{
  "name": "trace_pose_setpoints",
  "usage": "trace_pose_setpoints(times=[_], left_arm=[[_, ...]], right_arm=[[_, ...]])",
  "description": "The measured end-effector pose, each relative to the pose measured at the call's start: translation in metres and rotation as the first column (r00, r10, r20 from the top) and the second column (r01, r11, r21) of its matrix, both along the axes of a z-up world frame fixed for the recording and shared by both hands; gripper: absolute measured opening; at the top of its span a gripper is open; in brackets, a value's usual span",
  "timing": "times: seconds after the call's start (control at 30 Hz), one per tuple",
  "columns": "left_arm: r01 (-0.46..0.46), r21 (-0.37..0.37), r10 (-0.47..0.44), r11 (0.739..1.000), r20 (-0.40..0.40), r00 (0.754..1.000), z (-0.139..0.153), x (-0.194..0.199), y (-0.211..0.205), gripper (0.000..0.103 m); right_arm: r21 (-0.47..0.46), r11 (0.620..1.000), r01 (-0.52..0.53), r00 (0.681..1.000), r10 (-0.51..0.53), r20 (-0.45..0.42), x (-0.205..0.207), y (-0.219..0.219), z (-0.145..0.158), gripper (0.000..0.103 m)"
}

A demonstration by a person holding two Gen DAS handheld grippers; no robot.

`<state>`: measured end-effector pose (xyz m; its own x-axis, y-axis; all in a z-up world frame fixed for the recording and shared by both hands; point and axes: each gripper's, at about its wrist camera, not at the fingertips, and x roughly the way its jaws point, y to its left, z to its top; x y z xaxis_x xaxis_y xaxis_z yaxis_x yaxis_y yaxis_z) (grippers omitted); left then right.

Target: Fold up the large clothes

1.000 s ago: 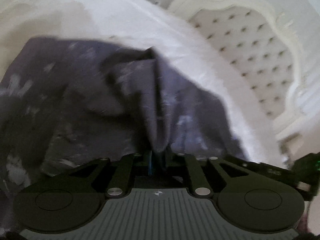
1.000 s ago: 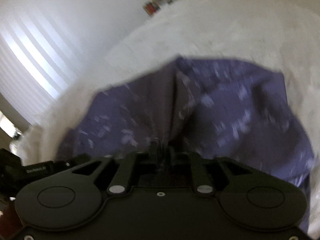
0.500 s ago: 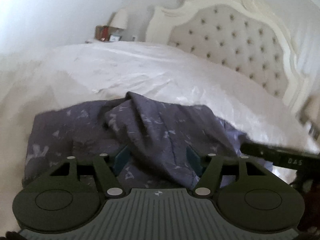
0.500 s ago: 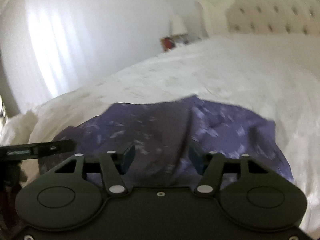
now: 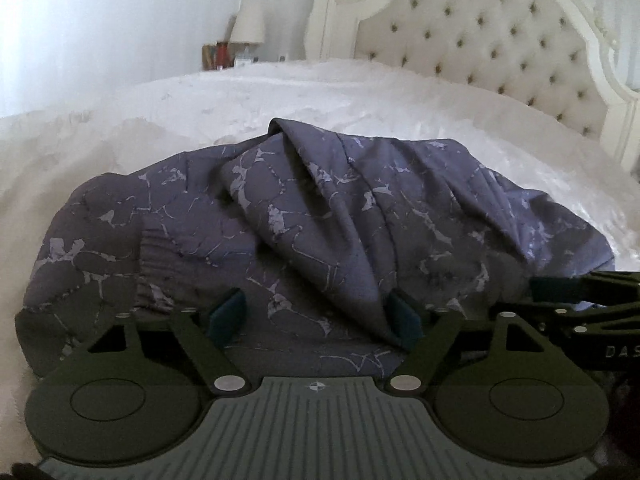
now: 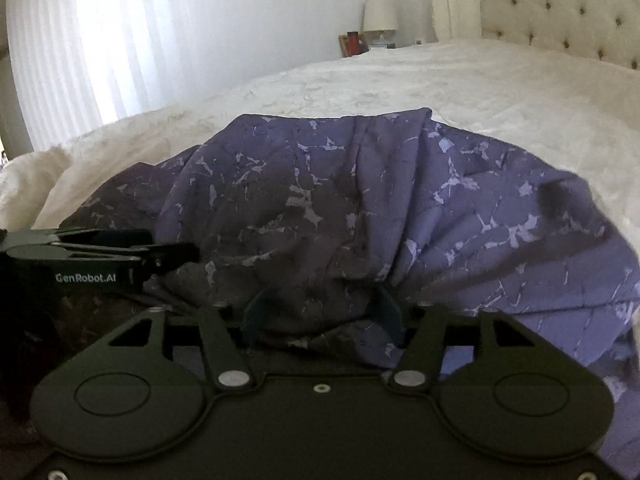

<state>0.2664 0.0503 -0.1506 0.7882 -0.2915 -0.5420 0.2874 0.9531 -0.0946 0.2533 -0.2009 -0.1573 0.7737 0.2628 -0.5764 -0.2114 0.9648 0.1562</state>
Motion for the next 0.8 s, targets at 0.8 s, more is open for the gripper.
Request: trace_pose_setpoints(times=[0.8], left_arm=[[-0.015,0.101,0.012,0.995,0.035,0.999,-0.004,0.002,-0.015,0.083]], right_arm=[[-0.01,1.0,0.0,0.997,0.0,0.073,-0.008,0.006,-0.013,0.072]])
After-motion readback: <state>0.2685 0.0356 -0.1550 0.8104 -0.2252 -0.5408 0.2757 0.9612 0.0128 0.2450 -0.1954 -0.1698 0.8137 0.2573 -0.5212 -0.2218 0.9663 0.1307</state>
